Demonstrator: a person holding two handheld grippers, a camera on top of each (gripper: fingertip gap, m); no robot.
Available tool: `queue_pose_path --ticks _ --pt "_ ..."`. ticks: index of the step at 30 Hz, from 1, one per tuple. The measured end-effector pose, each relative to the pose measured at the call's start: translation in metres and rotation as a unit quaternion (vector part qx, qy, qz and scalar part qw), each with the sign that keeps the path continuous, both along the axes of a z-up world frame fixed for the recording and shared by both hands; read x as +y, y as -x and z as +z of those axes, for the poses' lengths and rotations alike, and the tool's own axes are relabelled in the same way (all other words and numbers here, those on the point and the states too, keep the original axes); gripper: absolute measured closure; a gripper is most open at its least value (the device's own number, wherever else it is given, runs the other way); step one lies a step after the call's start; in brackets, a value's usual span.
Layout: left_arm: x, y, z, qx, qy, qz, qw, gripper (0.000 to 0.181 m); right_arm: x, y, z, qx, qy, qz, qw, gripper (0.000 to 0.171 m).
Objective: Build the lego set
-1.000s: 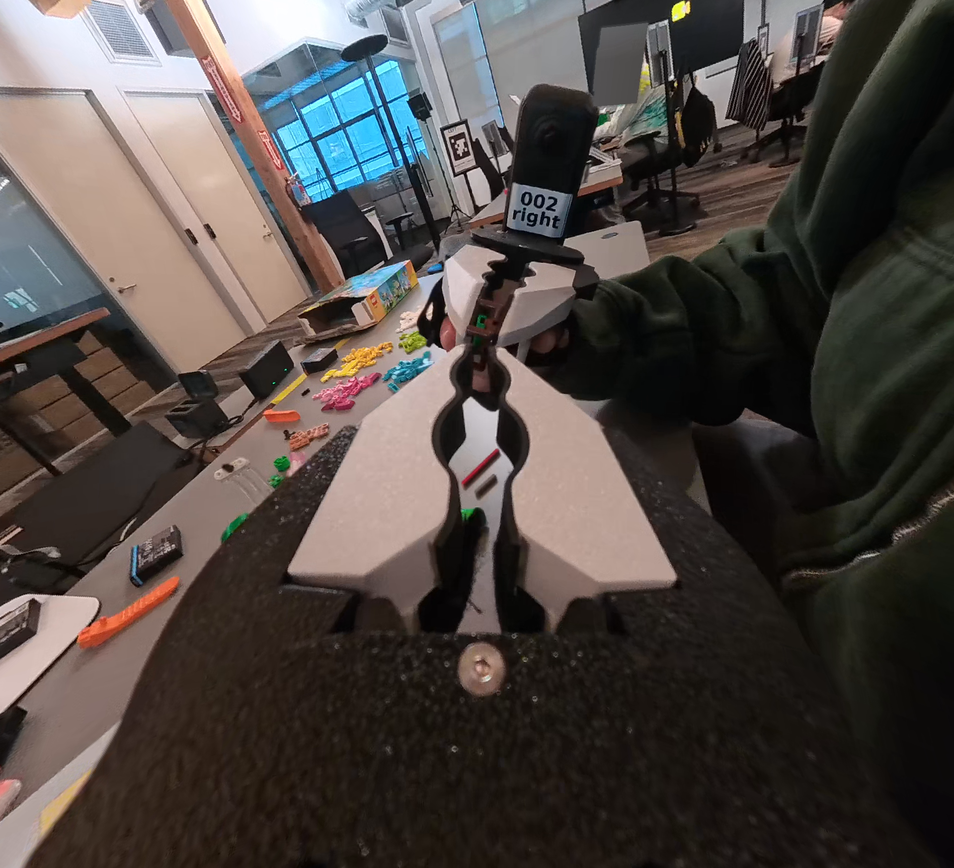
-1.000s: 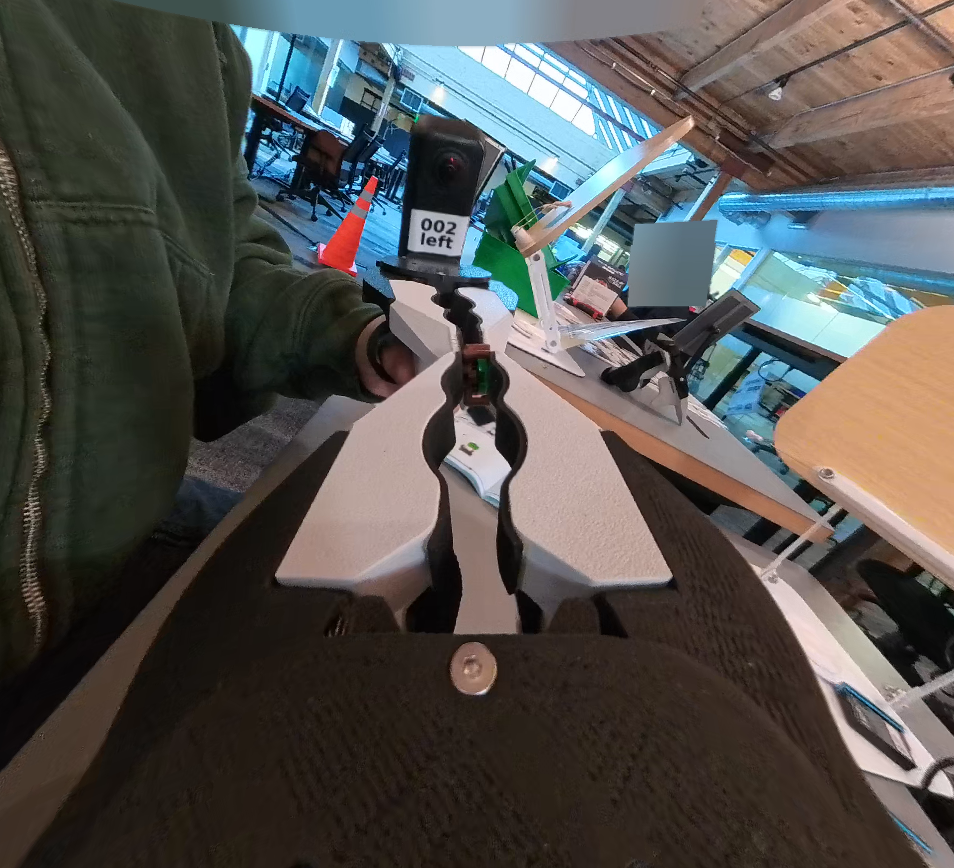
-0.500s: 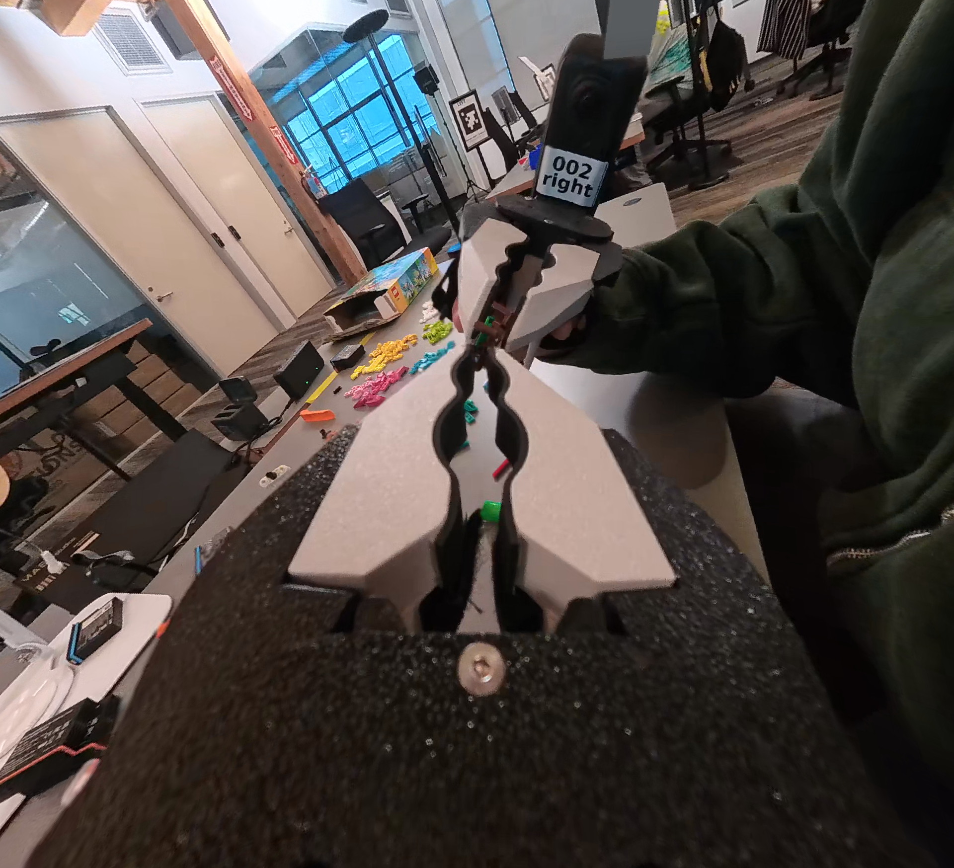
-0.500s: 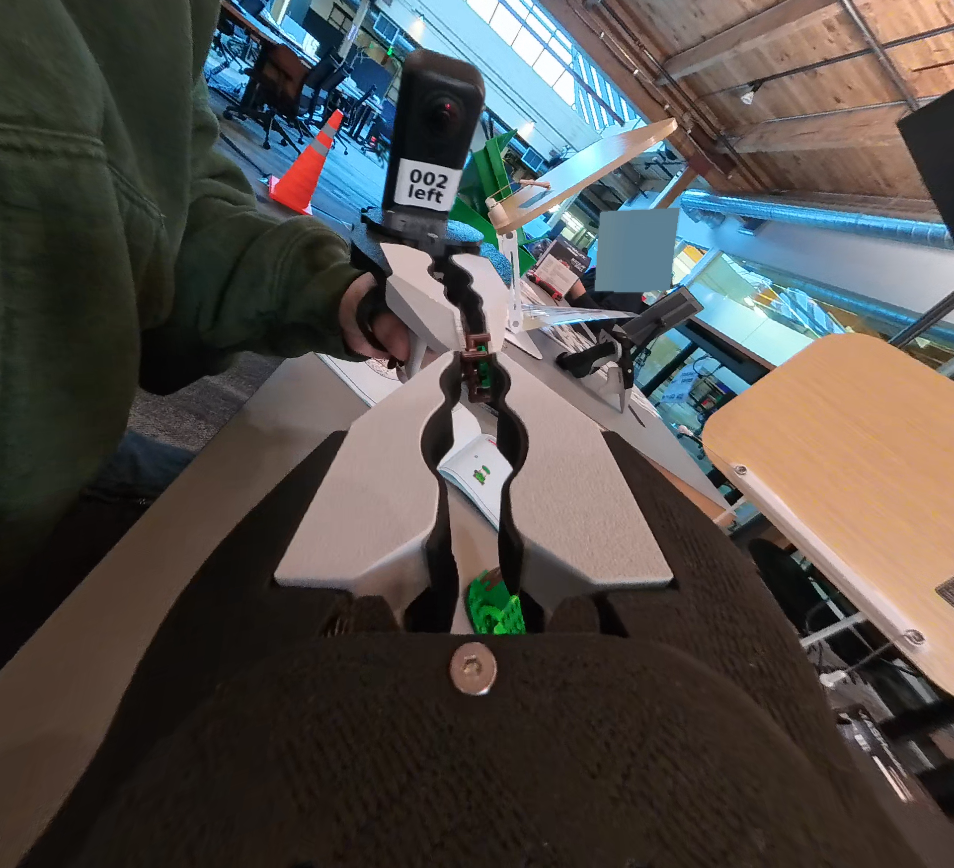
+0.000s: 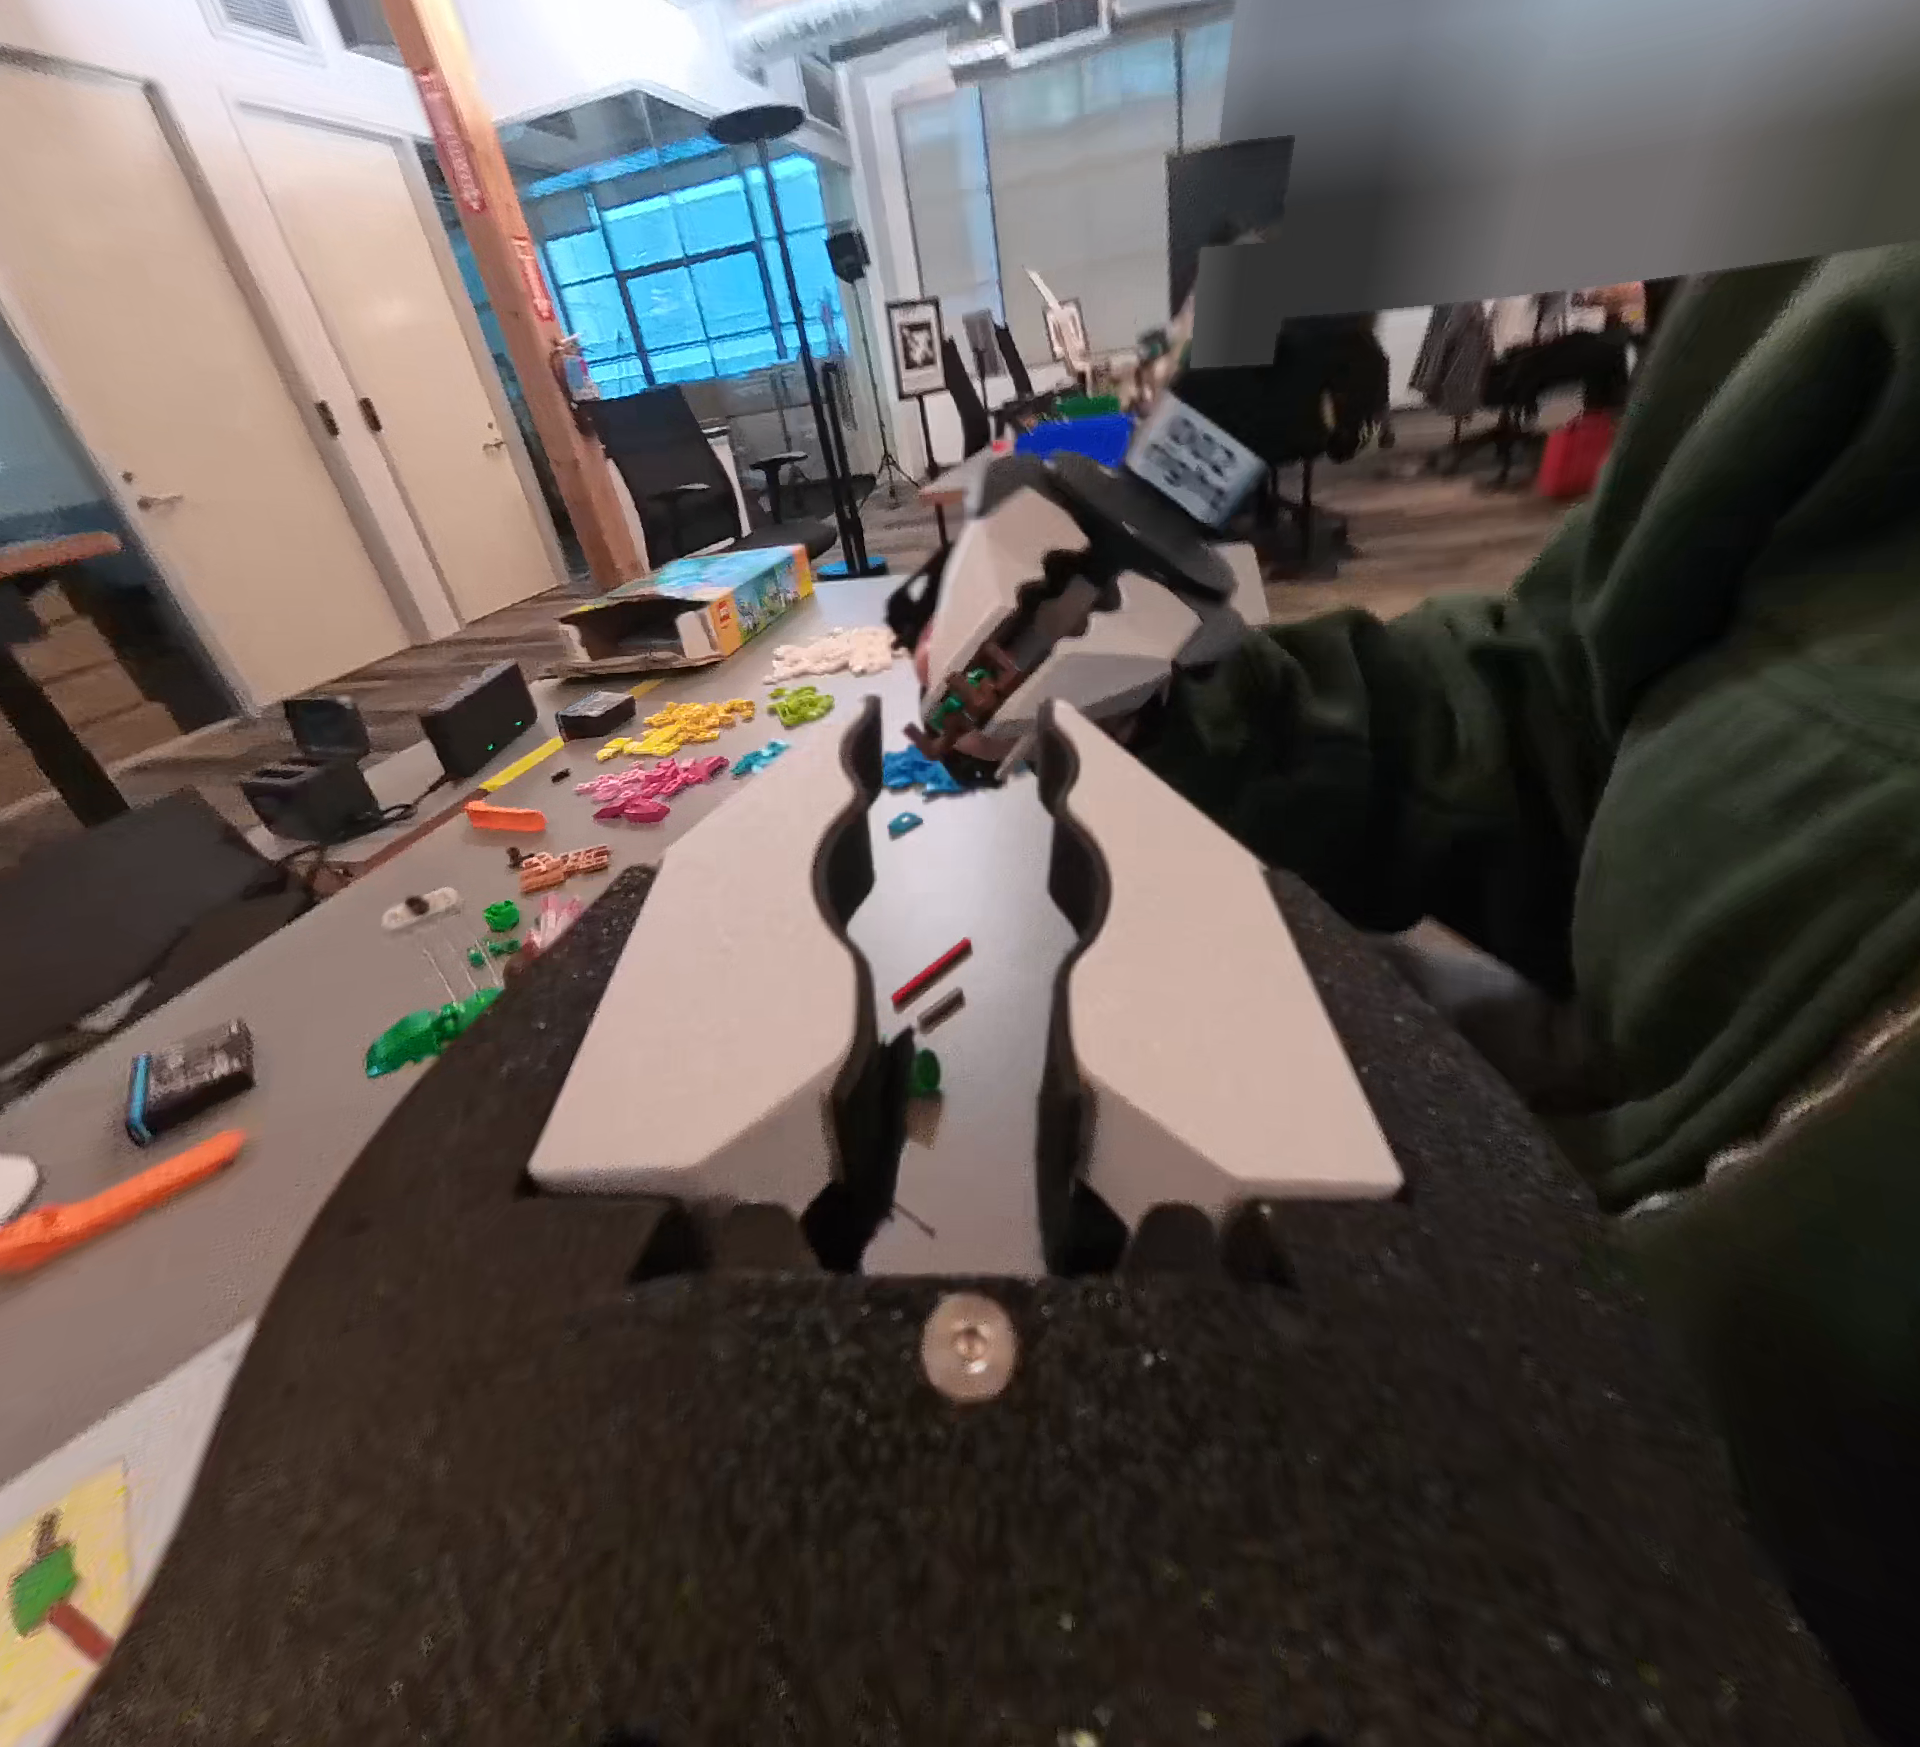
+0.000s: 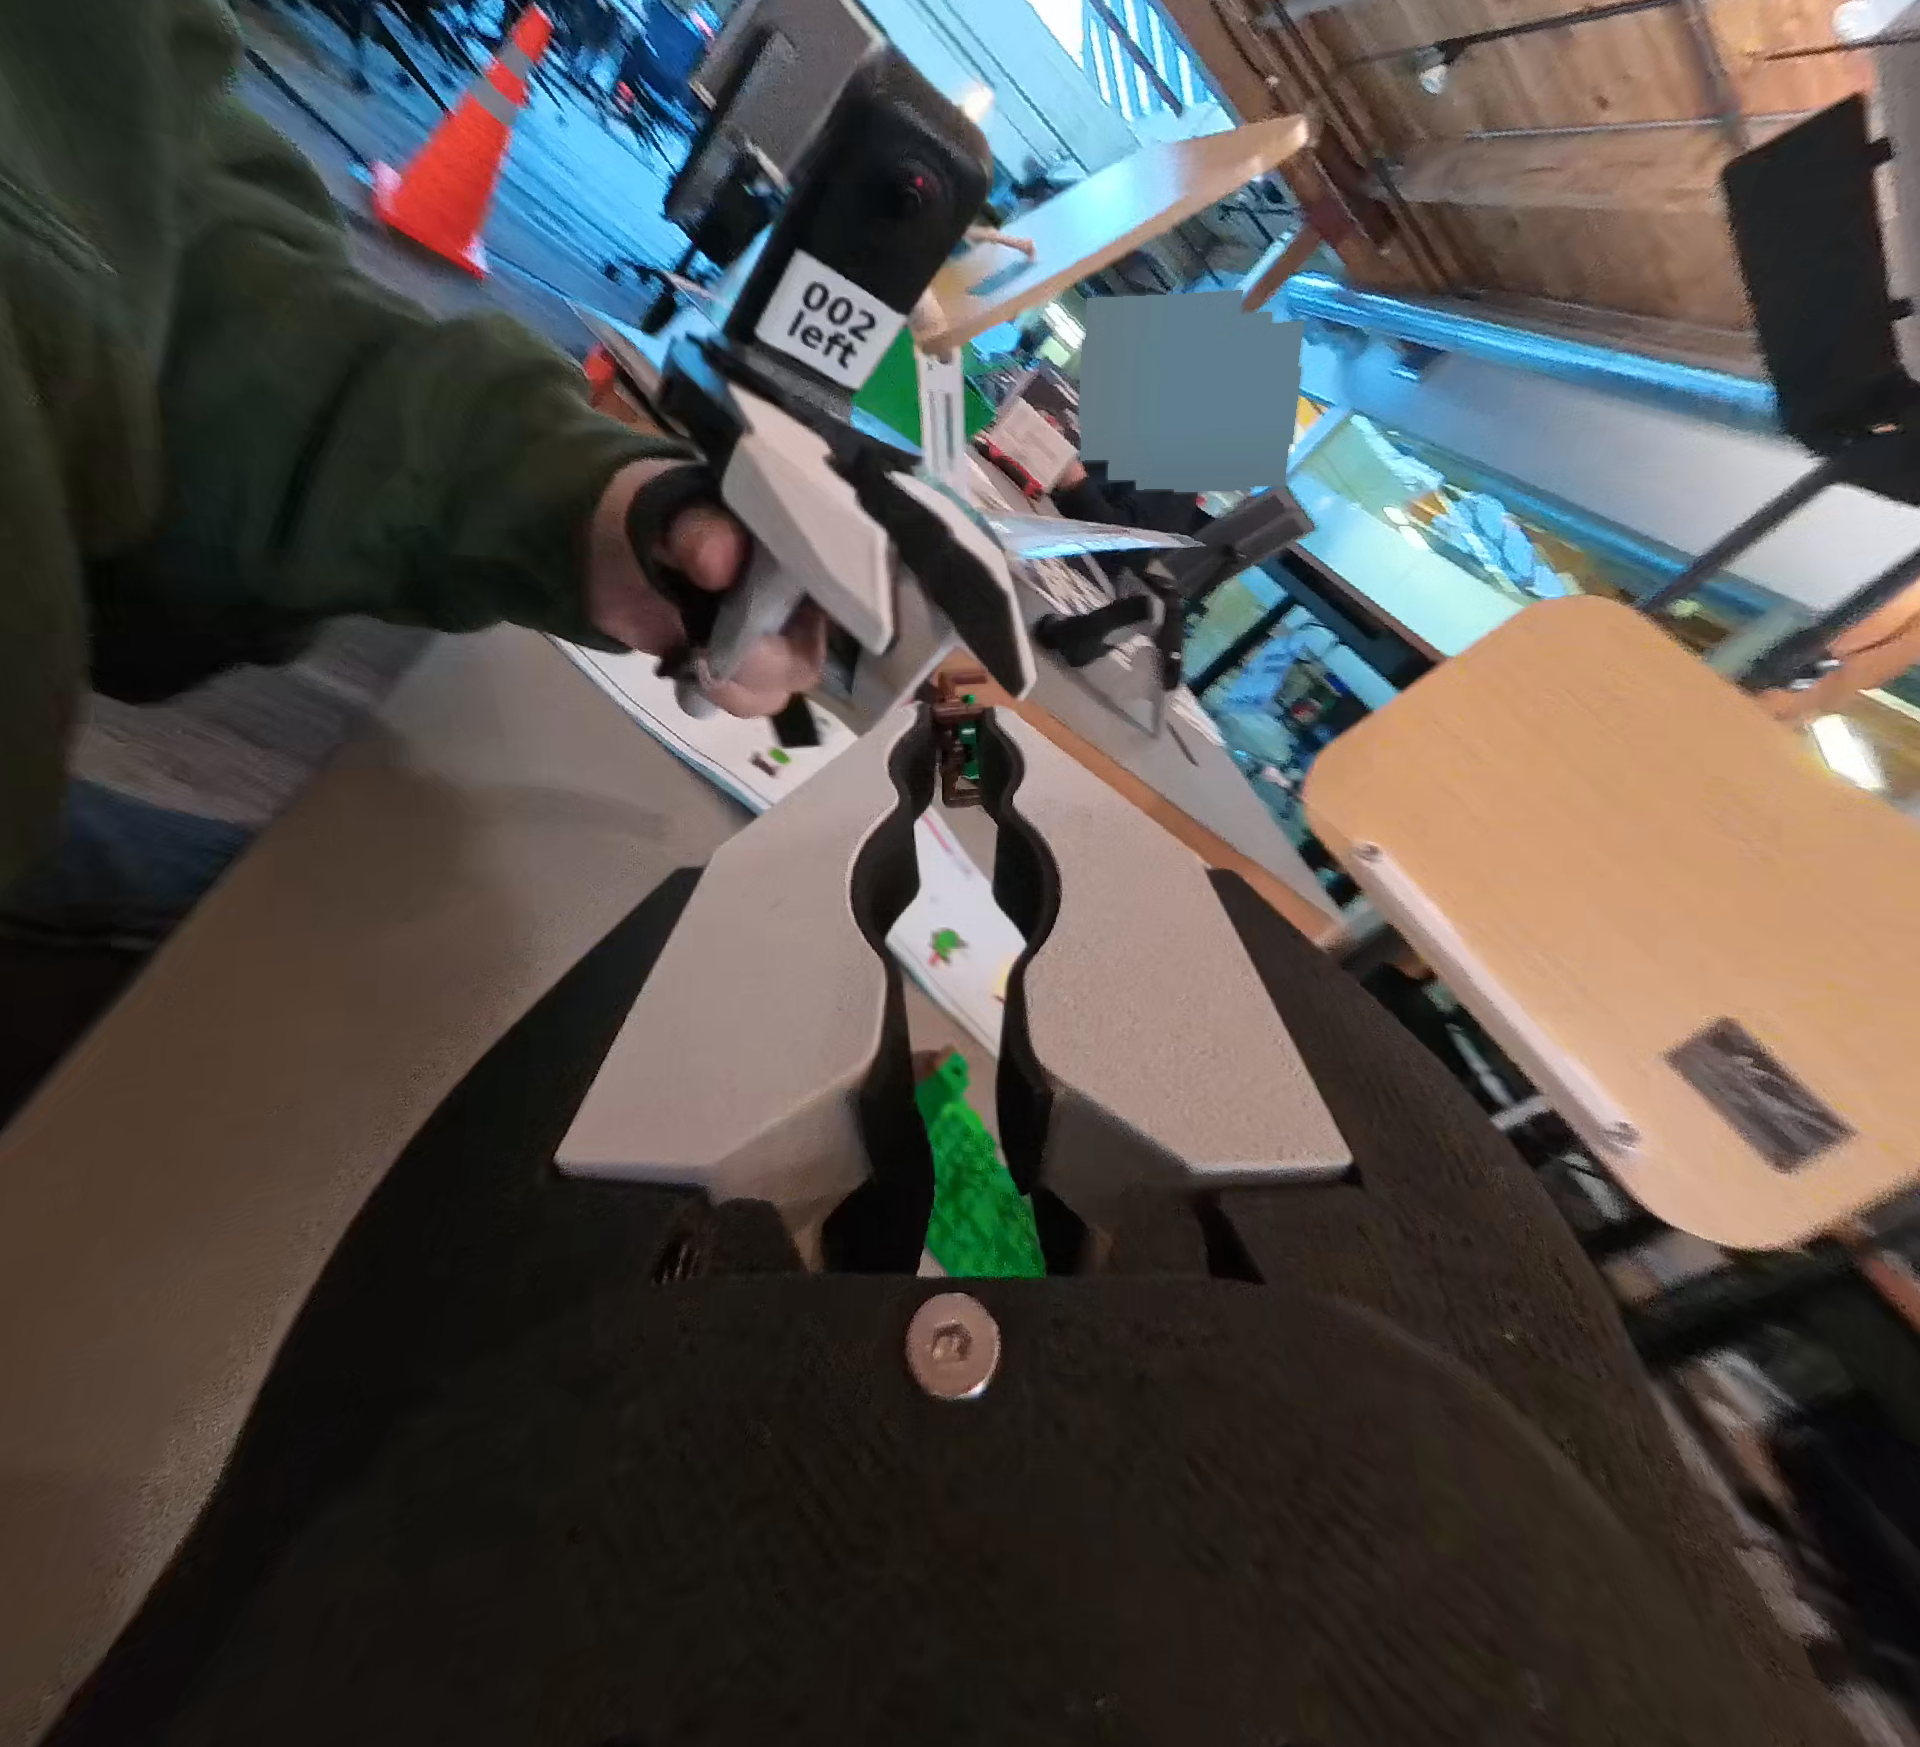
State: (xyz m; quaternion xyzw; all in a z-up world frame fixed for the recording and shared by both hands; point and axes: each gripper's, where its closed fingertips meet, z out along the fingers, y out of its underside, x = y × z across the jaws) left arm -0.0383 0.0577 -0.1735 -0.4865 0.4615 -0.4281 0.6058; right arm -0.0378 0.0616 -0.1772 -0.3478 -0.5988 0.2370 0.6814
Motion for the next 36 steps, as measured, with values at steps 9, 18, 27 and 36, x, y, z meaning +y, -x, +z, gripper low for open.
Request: queue_pose_path --ticks 9,18,27,36 --pt "0.013 0.0 0.0 -0.002 0.086 0.016 0.996 0.167 0.012 0.003 -0.001 -0.036 -0.09 -0.08 0.992 0.164" --pt "0.013 -0.002 -0.004 0.013 0.096 0.013 0.995 0.18 0.01 0.009 -0.008 -0.068 -0.138 -0.097 0.983 0.165" --pt "0.012 -0.001 -0.005 0.015 0.122 0.001 0.992 0.181 0.009 0.009 -0.008 -0.073 -0.168 -0.103 0.978 0.163" --pt "0.011 -0.001 -0.003 -0.007 0.173 -0.031 0.984 0.181 0.006 0.009 -0.005 -0.08 -0.194 -0.102 0.972 0.165"
